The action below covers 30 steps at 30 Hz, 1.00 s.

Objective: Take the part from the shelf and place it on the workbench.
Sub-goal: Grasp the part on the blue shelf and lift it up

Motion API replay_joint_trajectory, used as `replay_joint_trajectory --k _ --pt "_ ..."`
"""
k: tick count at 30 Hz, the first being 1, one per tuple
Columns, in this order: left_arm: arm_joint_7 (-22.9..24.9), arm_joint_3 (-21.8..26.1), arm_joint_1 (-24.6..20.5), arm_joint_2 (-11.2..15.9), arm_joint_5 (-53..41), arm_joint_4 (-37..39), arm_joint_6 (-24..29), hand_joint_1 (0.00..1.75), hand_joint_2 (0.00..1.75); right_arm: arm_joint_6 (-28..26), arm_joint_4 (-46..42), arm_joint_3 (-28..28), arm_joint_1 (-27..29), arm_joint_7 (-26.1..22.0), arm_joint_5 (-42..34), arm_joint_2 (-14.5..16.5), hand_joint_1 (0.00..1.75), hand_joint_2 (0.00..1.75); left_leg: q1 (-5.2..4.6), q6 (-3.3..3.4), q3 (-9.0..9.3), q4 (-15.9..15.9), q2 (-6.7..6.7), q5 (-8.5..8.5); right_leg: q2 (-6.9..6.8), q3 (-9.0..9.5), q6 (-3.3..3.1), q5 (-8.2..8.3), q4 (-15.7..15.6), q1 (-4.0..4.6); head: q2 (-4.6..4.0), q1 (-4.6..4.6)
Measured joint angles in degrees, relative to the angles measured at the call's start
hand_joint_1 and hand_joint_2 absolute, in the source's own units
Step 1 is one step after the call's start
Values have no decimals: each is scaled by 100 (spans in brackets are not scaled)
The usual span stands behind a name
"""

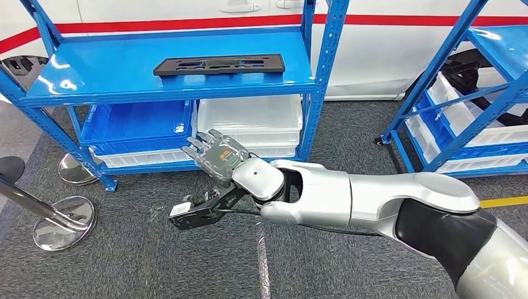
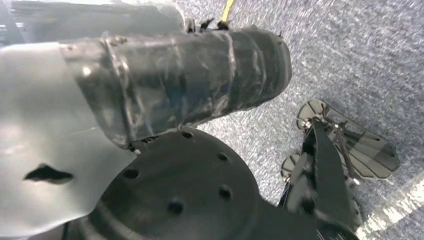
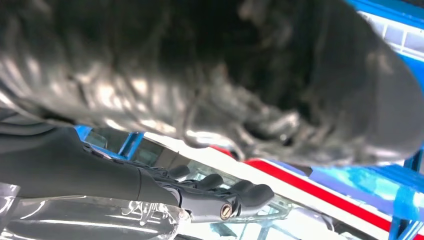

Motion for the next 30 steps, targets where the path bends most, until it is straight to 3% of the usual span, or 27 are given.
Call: replay_joint_trajectory --k 2,3,5,7,12,14,16,17,18,19,21,22,23,25,27,28,30 --pt "0 0 7 0 -1 0 1 0 0 2 3 53 3 2 -4 -1 0 0 10 -26 -348 517 15 -67 -9 20 -12 -28 8 3 0 2" --pt "0 0 10 1 -1 0 2 0 0 2 4 73 5 2 -4 -1 0 0 14 -34 -376 474 25 59 -9 35 -9 -46 16 2 0 2" --pt "0 0 13 5 -2 0 8 0 0 2 4 89 3 2 5 -1 0 0 24 -29 -103 -215 46 501 -3 78 19 -96 43 -3 0 1" --pt "-2 1 7 8 -2 0 13 0 0 3 8 90 -7 3 30 -1 0 0 17 5 203 -854 56 722 3 90 74 -151 92 19 0 -3" --pt "-17 3 4 5 -2 0 16 0 0 9 13 91 -19 5 104 -3 0 0 10 169 323 -1030 39 695 -4 70 225 -248 186 22 0 5" --pt "-25 4 6 4 -6 0 24 0 0 14 13 90 -23 7 139 -5 0 0 25 226 365 -1057 41 688 -2 -177 273 -500 697 8 0 22" --pt "-33 4 4 4 -13 0 35 0 0 25 14 91 -4 8 158 -7 0 0 21 257 376 -1055 41 668 -1 -599 297 -777 1455 3 0 33" --pt "-37 4 4 4 -15 0 42 0 0 34 15 92 11 8 161 -7 0 0 18 263 384 -1053 38 656 -1 -755 299 -802 1683 1 0 33" --pt "-40 5 5 4 -17 0 50 0 0 42 15 92 22 8 163 -8 0 0 16 264 398 -1049 33 641 -1 -806 291 -713 1692 1 0 35" --pt "-42 5 8 4 -17 0 58 0 0 49 15 92 27 8 165 -8 0 0 13 260 422 -1047 24 622 0 -742 272 -527 1481 2 0 35" --pt "-43 7 13 -1 -17 0 68 0 0 52 16 92 20 9 168 -9 0 0 8 243 480 -1047 9 578 5 -401 193 -101 698 21 0 31" --pt "-43 7 11 -5 -17 0 69 0 0 52 16 92 12 10 169 -9 0 0 -4 226 495 -1042 2 558 7 -247 152 15 364 42 0 25" --pt "-44 7 8 -9 -17 0 71 0 0 52 17 92 6 10 170 -10 0 0 -3 202 499 -1044 0 545 11 -152 116 57 165 65 0 21" --pt "-44 7 -1 -14 -17 0 74 0 0 55 18 92 -1 10 177 -11 0 0 -2 142 505 -1063 2 532 17 -102 79 29 65 98 0 18" --pt "-45 8 -1 -14 -18 0 75 0 0 55 19 90 -3 10 194 -12 0 0 -5 82 527 -1050 11 481 19 -44 45 30 9 57 0 20" --pt "-47 9 2 -13 -19 0 75 0 0 55 19 88 -6 10 210 -12 0 0 -9 54 481 -916 18 397 17 -6 27 30 -25 31 0 10" --pt "-49 10 7 -11 -24 0 74 0 0 57 20 87 -2 10 254 -10 0 0 -3 10 198 -328 30 127 14 49 -6 18 -62 5 0 -13"
